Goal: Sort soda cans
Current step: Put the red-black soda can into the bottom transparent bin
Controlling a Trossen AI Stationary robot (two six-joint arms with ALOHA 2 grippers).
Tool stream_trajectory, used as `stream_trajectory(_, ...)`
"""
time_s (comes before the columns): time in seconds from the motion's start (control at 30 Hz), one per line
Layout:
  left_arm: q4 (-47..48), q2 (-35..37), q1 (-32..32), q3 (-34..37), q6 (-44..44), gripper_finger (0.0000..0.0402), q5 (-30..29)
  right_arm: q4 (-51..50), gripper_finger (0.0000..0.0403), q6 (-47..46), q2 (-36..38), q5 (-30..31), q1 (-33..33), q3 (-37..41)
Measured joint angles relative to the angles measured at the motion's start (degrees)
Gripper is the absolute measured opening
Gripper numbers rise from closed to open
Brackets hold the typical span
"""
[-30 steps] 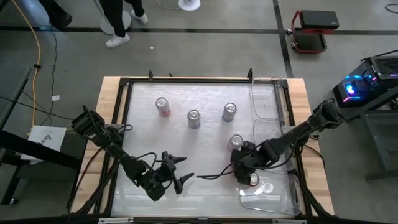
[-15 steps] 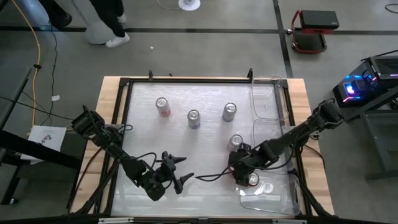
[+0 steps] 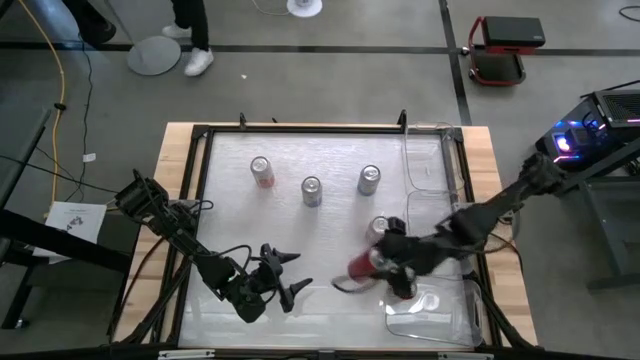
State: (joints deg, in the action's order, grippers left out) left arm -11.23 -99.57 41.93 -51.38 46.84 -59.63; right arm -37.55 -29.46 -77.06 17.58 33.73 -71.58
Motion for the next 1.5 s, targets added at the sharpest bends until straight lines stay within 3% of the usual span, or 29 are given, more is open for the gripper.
stream_trajectory(0.23, -0.70, 0.02, 0.00, -0.01, -0.42, 0.0355, 0.01, -6.35, 0.0288, -6.25, 1.95, 0.54, 12.47, -5.15)
stream_trajectory(0.4, -0.89, 0.02, -0.62, 0.00, 0.03, 0.0355, -0.25, -12.04, 0.0288, -21.15, -0.11, 6.66, 22.00, -5.22)
stream_trajectory(0.57, -1.07, 0.02, -1.99, 0.00, -0.01, 0.0355, -0.29, -15.11, 0.0288, -31.92, -5.58, 10.55, 27.23, -5.17)
stream_trajectory(0.87, -3.02, 0.03, -4.43, -0.01, -1.27, 0.0355, 1.20, -19.21, 0.0288, -39.56, -14.22, 10.44, 28.14, -5.17)
stream_trajectory(1.5, -6.76, 0.04, -4.52, -0.01, -5.06, 0.0355, 2.97, -15.07, 0.0290, -32.04, -21.96, 8.35, 25.86, -5.17)
